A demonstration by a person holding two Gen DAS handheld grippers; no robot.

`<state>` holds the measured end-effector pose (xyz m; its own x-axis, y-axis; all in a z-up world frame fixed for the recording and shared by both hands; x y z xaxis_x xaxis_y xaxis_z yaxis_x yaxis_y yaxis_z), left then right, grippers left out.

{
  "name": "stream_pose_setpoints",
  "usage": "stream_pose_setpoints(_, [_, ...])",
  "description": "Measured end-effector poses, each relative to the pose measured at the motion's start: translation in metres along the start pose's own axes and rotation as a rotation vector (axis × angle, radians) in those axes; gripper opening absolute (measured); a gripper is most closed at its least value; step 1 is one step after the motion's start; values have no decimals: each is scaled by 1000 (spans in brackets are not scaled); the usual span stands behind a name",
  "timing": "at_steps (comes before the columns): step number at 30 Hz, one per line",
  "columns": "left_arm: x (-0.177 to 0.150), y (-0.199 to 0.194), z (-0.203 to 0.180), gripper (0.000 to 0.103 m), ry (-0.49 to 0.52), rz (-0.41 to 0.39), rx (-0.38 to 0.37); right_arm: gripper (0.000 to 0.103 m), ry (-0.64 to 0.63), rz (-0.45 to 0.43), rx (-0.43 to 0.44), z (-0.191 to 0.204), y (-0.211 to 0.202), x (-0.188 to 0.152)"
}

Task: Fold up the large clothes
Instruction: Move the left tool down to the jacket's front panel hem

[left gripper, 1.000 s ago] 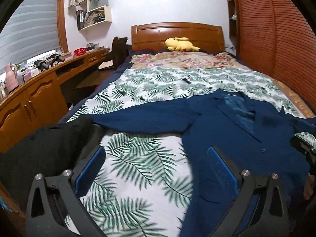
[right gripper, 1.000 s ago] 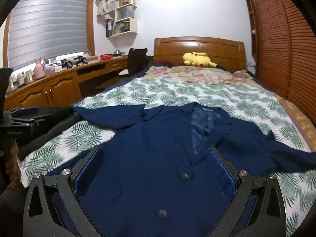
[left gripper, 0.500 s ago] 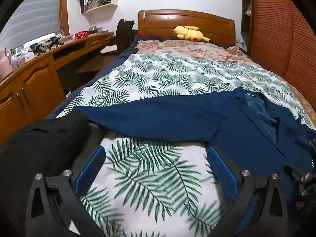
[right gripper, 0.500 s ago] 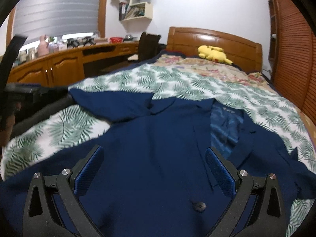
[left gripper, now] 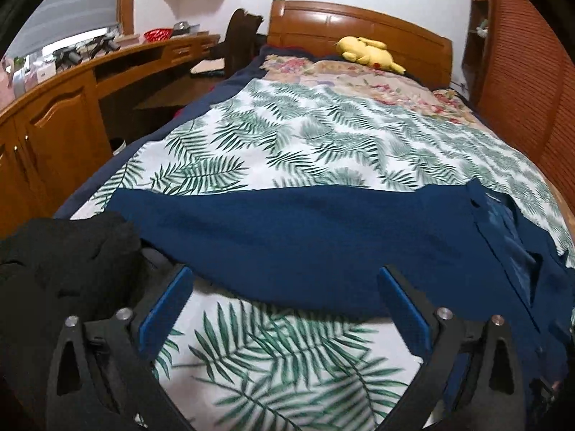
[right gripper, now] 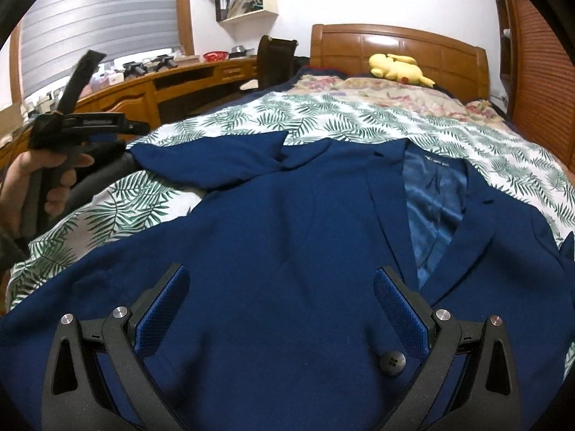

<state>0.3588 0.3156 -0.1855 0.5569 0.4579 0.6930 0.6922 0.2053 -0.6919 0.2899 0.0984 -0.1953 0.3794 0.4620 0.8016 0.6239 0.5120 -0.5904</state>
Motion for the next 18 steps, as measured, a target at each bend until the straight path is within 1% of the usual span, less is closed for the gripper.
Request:
stream_pose_setpoints(3, [-2, 13, 12, 86, -40, 24, -8, 103, -9, 3, -9, 1, 1, -1])
stream_pose_setpoints(5, [-6, 24, 19, 71, -62, 50, 0, 103, -18, 5, -14, 2, 2, -1])
stream_pose_setpoints(7, [-12, 34, 24, 65, -73, 82, 12, 103, -24, 11, -17, 3, 3, -2])
stream_pose_setpoints(10, [-16, 43, 29, 62, -80, 98, 36, 103, -26, 15, -19, 4, 4, -2])
stream_pose_setpoints(14, [-17, 53, 34, 62, -101, 115, 58, 103, -27, 15, -19, 4, 4, -3])
stream_pose_setpoints(18, [-17, 65, 42, 59, -150, 148, 40, 103, -26, 15, -18, 4, 4, -2])
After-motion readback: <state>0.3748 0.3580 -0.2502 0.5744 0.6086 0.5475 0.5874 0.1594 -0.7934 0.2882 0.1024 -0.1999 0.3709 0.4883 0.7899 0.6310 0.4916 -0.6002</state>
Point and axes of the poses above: each gripper's, at about its wrist camera, not at the fingertips, and y roughly the way its jaws point, z to its left, x to its top, the point moved 8 cm from there along y, roughly the way its jaws point, and after that the axes turned 9 degrees about -y, right-handed, at the moved point
